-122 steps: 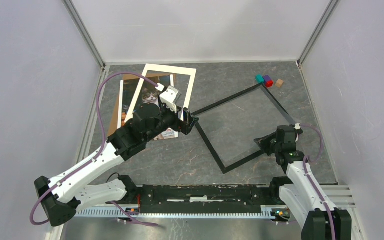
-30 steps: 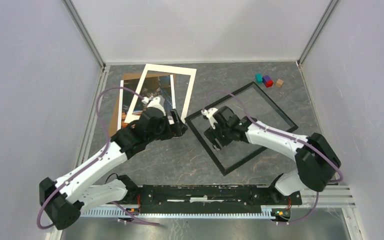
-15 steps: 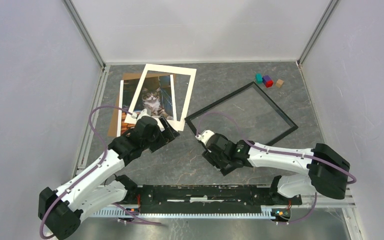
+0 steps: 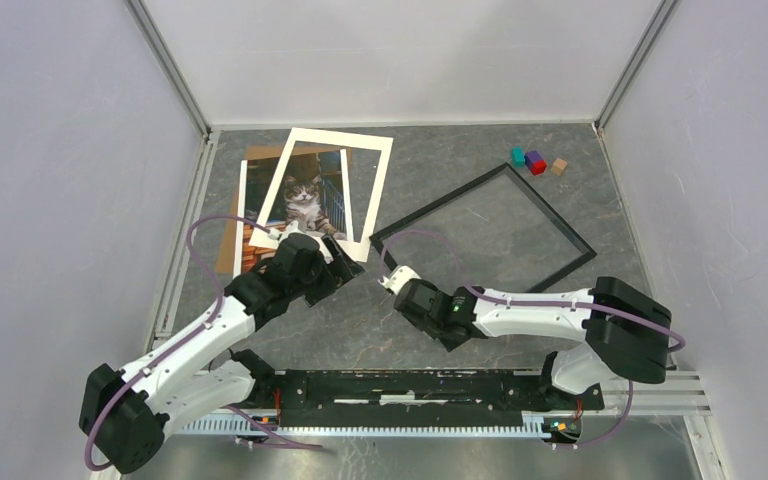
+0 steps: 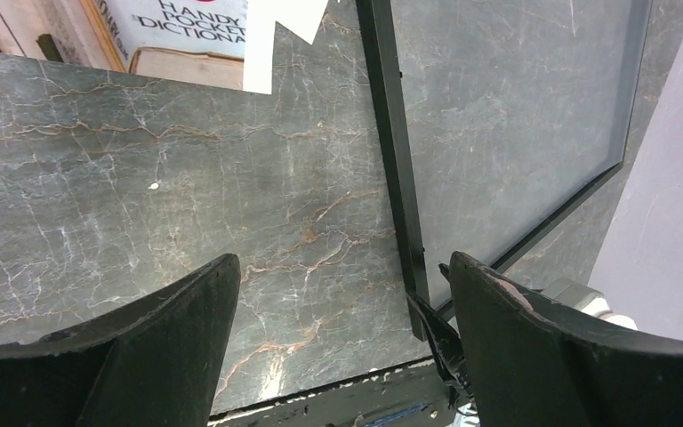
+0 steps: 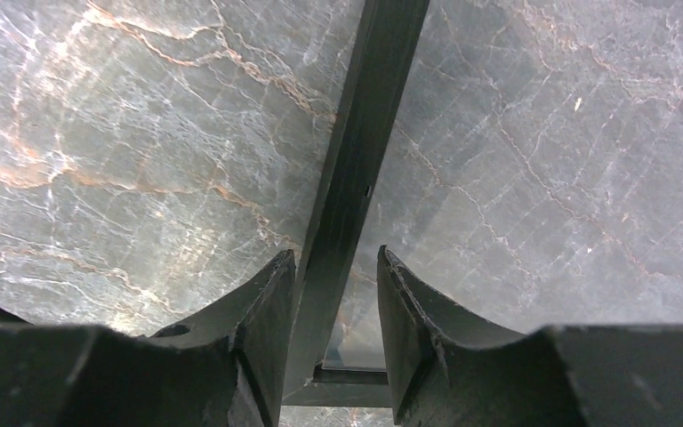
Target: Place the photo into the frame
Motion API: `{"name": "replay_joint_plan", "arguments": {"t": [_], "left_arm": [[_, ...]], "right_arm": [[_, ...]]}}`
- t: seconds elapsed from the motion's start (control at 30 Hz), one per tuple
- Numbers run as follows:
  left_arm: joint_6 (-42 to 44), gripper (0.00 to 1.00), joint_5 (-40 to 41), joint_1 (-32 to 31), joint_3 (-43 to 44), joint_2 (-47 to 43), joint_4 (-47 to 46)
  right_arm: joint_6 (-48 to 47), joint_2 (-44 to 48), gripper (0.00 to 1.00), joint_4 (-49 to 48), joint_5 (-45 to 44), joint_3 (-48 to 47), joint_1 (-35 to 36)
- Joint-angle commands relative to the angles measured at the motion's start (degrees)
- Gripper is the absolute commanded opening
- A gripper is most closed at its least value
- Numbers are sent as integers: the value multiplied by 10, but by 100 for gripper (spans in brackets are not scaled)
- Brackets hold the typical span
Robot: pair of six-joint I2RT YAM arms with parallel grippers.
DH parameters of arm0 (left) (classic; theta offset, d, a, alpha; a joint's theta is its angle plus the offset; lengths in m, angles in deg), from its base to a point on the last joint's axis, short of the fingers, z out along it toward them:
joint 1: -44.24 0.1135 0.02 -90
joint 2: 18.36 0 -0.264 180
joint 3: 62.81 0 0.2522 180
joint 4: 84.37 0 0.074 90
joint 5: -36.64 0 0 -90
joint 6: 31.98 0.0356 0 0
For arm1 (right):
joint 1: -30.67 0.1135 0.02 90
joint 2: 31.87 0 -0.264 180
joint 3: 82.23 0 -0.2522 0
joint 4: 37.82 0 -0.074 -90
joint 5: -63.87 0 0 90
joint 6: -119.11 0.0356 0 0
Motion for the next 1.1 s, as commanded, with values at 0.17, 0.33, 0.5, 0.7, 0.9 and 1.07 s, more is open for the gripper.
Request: {"name": "replay_joint_plan", "arguments": {"t": [0.17,0.33,0.5,0.7,0.9,1.07], "left_arm": [[-22,93,-19,3,-15,16,-55],[-21,93,-26,4,-20,19,-65],[-28,93,-64,9,-33,36,-102],[-47,95,-106,16,-52,59,-179],[-107,96,-178,28,-130,112,-404],[-146,95,-239,28,-159,227,-609]], "right_arm": [[42,-23,42,-30,-31,-23,14],[57,-35,34,-28,-47,-24,19],[68,-35,29,-29,-69,-21,23],[81,-9,7,-43,-89,-4,24],[77,71,0,-89,-91,20,24],[81,116,0,-109,-95,41,23]]}}
